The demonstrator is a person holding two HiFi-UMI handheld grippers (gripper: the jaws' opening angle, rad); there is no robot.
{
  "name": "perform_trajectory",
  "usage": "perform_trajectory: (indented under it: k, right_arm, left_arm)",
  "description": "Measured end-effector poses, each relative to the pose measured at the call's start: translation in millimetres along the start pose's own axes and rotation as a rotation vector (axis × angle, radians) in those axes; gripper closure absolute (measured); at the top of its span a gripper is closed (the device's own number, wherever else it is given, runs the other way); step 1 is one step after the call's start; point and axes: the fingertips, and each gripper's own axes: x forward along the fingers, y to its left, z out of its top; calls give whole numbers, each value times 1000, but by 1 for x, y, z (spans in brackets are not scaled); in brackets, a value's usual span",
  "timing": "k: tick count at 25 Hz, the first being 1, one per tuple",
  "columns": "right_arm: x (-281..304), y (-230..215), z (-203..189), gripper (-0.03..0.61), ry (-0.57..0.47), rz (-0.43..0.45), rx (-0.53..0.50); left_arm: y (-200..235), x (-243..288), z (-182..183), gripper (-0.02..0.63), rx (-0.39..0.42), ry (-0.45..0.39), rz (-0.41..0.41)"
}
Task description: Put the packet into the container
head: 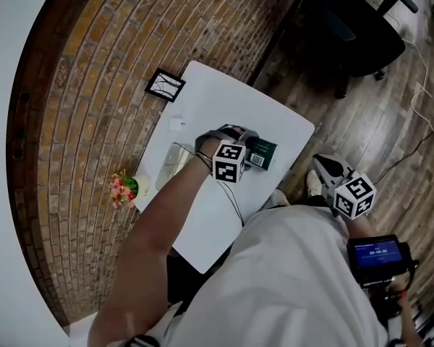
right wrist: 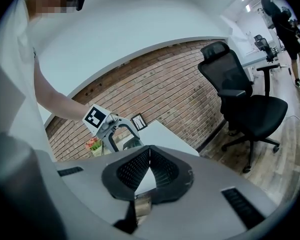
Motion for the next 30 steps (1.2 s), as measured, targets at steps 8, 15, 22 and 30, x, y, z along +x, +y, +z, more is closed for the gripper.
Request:
perform_trajectory:
  k: [8, 15, 22, 30]
  right_arm:
    - [-5, -6, -1, 570, -1, -14, 15]
    - [0, -8, 1, 569, -14, -12, 14]
    - [-1, -6, 3, 569, 10, 25, 6]
    - [7, 5, 0, 569, 45, 93, -14]
  left_arm:
    - [3, 15, -7, 213, 69, 75, -19]
    - [4, 14, -17, 259, 39, 120, 11]
    - [5, 5, -4, 276, -70, 112, 63]
    - [-7, -8, 7, 279, -278, 39, 137]
